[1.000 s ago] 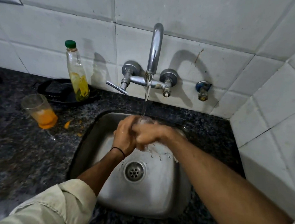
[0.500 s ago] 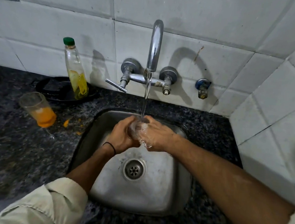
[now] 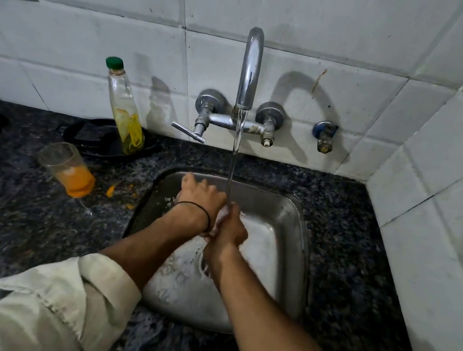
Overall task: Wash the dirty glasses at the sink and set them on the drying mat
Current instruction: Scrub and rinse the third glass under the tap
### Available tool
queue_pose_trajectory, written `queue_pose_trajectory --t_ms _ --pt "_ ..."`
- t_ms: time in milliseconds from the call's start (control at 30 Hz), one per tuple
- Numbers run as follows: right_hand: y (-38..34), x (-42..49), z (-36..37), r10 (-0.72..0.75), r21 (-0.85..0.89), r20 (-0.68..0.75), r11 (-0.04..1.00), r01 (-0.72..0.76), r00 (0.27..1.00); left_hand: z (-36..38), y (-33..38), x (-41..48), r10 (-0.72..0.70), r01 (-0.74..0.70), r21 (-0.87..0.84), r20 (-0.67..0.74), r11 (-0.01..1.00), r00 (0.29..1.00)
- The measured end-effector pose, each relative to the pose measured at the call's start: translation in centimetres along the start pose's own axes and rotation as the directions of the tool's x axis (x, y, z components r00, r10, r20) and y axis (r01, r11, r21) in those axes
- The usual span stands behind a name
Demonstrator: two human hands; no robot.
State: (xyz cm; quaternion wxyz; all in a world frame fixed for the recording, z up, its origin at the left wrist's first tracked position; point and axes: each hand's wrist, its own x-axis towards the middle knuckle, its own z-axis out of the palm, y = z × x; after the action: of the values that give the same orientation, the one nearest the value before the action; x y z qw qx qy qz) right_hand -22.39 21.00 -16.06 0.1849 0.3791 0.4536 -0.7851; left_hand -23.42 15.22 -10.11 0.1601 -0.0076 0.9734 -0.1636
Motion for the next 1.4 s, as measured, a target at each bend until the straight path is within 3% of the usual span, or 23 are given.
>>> queue_pose_trajectory --t_ms 133,200,300,367,400,467,533,600,667,733,767,833,900,933,967,1000,1067,1133,1200,1233,1300,1367,1400 --pt "0.5 0.1 -0.7 0.127 -0.075 0.059 0.990 -0.122 0.990 -0.2 0.5 0.3 -0.016 0.011 0.038 0.131 0.999 0.991" --pt "-0.6 0.2 -1.5 0.220 -0.247 0.136 0.952 -0.182 0.966 0.0 0.0 0.1 -0.021 0.023 -0.007 0.140 1.000 0.990" --pt "-2.2 0.7 -2.0 0.320 -0.481 0.160 0.851 -0.210 0.934 1.2 -1.0 -0.4 0.005 0.027 -0.190 0.168 0.981 0.986" --pt "-2.7 1.2 -1.7 0.209 -0.547 0.182 0.833 -0.077 0.961 3.1 -1.9 -0.2 0.047 0.045 -0.407 0.213 0.912 0.976" --pt "-2.9 1.5 -1.6 0.089 -0.612 0.222 0.788 0.068 0.971 4.1 -2.4 -0.1 0.086 0.051 -0.544 0.223 0.837 0.971" --pt "-3.7 1.8 -1.1 -0.140 -0.743 0.398 0.530 0.408 0.907 5.3 -2.8 -0.3 0.163 0.100 -0.792 0.245 0.602 0.956" --pt "-5.4 1.0 -0.5 -0.195 -0.748 0.611 0.174 0.641 0.767 5.6 -2.4 -0.8 0.238 0.113 -0.929 0.206 0.353 0.949" --pt "-7.3 0.2 0.5 -0.139 -0.660 0.750 -0.104 0.744 0.646 5.2 -2.1 -0.8 0.239 0.093 -0.989 0.119 0.117 0.964" --pt "-9.1 -0.8 1.6 -0.069 -0.600 0.797 -0.200 0.774 0.600 5.1 -1.9 -0.2 0.191 0.067 -0.987 0.039 -0.146 0.981" --pt "-10.2 -1.6 2.6 -0.102 -0.619 0.786 -0.157 0.770 0.610 4.8 -1.2 0.6 0.090 0.031 -0.946 0.002 -0.323 0.996" --pt "-10.4 -1.9 3.0 -0.171 -0.654 0.755 -0.145 0.742 0.633 4.1 -0.4 0.9 -0.010 0.003 -0.947 0.007 -0.320 1.000" --pt "-10.3 -2.4 3.9 -0.336 -0.750 0.652 -0.157 0.642 0.679 2.6 1.5 1.5 -0.257 -0.035 -0.984 0.012 -0.176 0.966" --pt "-9.5 -2.9 4.4 -0.408 -0.797 0.603 -0.280 0.535 0.685 1.3 3.1 1.5 -0.447 0.014 -0.999 -0.009 0.049 0.895" --pt "-9.3 -3.0 4.4 -0.407 -0.788 0.615 -0.347 0.508 0.676 1.1 3.6 1.5 -0.502 0.025 -0.995 -0.028 0.099 0.865" --pt "-9.4 -3.1 4.3 -0.397 -0.769 0.637 -0.396 0.502 0.661 1.2 3.7 1.3 -0.496 -0.005 -0.996 -0.048 0.086 0.867" --pt "-9.7 -3.4 4.1 -0.369 -0.740 0.665 -0.441 0.508 0.649 1.6 3.6 1.2 -0.455 -0.080 -0.997 -0.077 0.013 0.887" --pt "-10.9 -3.6 3.6 -0.219 -0.632 0.753 -0.501 0.591 0.621 2.3 2.4 0.5 -0.306 -0.179 -0.961 -0.108 -0.213 0.946" --pt "-12.1 -3.7 3.1 0.015 -0.514 0.814 -0.446 0.733 0.581 3.3 0.7 0.4 -0.119 -0.189 -0.915 -0.156 -0.356 0.981" --pt "-12.5 -4.0 3.1 0.110 -0.488 0.819 -0.385 0.784 0.563 3.7 -0.4 0.5 -0.004 -0.191 -0.908 -0.204 -0.374 0.979" --pt "-12.4 -3.8 3.3 0.069 -0.513 0.815 -0.377 0.771 0.576 3.4 -0.4 0.4 -0.030 -0.183 -0.932 -0.183 -0.313 0.983" --pt "-11.7 -3.3 4.0 -0.080 -0.605 0.778 -0.367 0.707 0.623 2.1 0.6 0.8 -0.249 -0.121 -0.986 -0.090 -0.111 0.964" --pt "-10.4 -2.6 4.7 -0.231 -0.697 0.710 -0.363 0.618 0.665 0.6 2.0 1.0 -0.469 0.020 -0.992 -0.041 0.125 0.882" --pt "-9.9 -2.4 4.8 -0.276 -0.716 0.693 -0.368 0.593 0.666 0.2 2.4 1.0 -0.513 0.052 -0.975 -0.068 0.215 0.856"
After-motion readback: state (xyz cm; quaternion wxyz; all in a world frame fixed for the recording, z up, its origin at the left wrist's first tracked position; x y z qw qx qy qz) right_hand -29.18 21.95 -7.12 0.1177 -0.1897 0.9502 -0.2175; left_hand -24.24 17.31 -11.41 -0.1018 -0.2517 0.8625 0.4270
